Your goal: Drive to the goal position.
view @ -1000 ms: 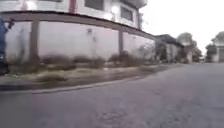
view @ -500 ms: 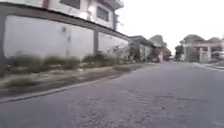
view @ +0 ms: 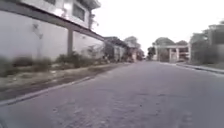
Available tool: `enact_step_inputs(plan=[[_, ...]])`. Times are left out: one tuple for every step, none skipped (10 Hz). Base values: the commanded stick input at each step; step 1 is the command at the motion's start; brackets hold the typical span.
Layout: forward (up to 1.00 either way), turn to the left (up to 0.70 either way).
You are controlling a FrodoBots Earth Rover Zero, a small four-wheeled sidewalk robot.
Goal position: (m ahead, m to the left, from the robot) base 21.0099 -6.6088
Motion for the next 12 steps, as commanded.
enact_step_inputs(plan=[[0.0, -1.0], [0.0, -1.0], [0.6, -0.4], [1.0, 0.0], [1.0, 0.0], [1.0, 0.0], [1.0, 0.0], [1.0, 0.0], [1.0, 0.0], [1.0, 0.0], [1.0, 0.0], [1.0, 0.0]])
